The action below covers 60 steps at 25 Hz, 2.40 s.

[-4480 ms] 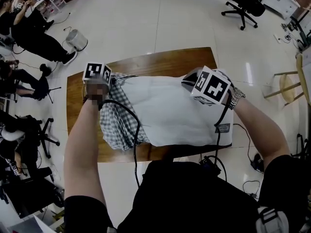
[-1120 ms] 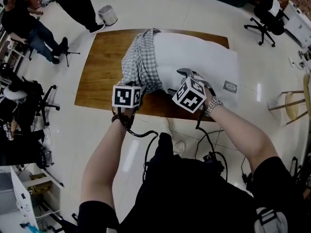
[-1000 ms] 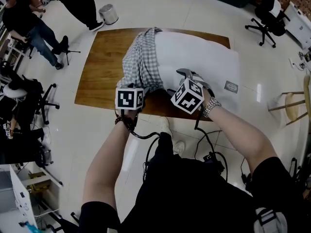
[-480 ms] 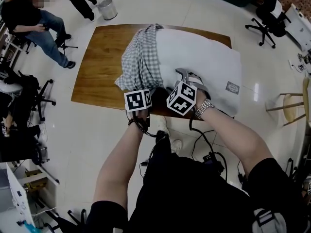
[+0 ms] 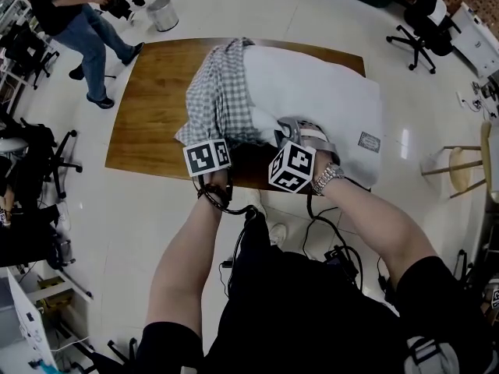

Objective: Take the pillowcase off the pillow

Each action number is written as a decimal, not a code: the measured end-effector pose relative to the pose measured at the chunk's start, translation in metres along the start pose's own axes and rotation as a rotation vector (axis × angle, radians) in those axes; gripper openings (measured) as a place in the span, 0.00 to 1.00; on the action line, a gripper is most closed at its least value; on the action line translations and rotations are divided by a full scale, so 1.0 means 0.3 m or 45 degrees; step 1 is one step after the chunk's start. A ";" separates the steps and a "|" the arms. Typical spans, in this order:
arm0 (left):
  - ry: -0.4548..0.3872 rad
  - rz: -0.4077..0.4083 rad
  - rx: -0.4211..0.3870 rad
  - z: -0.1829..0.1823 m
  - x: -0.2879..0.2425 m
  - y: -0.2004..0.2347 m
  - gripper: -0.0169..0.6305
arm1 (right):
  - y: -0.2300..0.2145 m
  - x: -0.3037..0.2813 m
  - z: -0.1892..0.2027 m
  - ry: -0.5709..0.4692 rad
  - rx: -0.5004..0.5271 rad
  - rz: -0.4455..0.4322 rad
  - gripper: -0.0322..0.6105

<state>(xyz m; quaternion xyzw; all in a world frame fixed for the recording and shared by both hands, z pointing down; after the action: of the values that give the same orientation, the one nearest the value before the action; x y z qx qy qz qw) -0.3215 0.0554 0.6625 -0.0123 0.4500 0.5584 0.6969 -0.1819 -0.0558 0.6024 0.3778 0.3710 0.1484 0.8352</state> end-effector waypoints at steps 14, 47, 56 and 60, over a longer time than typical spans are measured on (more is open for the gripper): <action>-0.007 -0.063 0.068 -0.038 0.149 0.021 0.10 | -0.105 0.149 0.118 -0.091 0.115 0.096 0.09; -0.167 -0.311 -0.090 -0.034 0.451 0.022 0.44 | -0.084 0.600 0.190 -0.023 -0.175 -0.205 0.44; -0.173 -0.151 -0.206 -0.119 0.465 -0.114 0.41 | -0.165 0.618 0.096 -0.067 -0.273 -0.193 0.44; -0.131 -0.009 -0.276 -0.158 0.422 -0.165 0.40 | -0.202 0.599 0.043 -0.091 -0.309 -0.238 0.44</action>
<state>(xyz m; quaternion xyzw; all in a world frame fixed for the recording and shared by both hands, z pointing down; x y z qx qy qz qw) -0.3149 0.1091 0.5292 -0.0605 0.3507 0.6010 0.7157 -0.0522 -0.0083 0.4720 0.2430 0.3540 0.1003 0.8975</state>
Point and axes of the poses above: the fingertips, and each gripper's own axes: x backward along the fingers, y to its left, z out of its underside, the point moved 7 cm from there along x, backward along the fingers, and after that the axes turned 8 degrees about z, right-handed, at the moved point
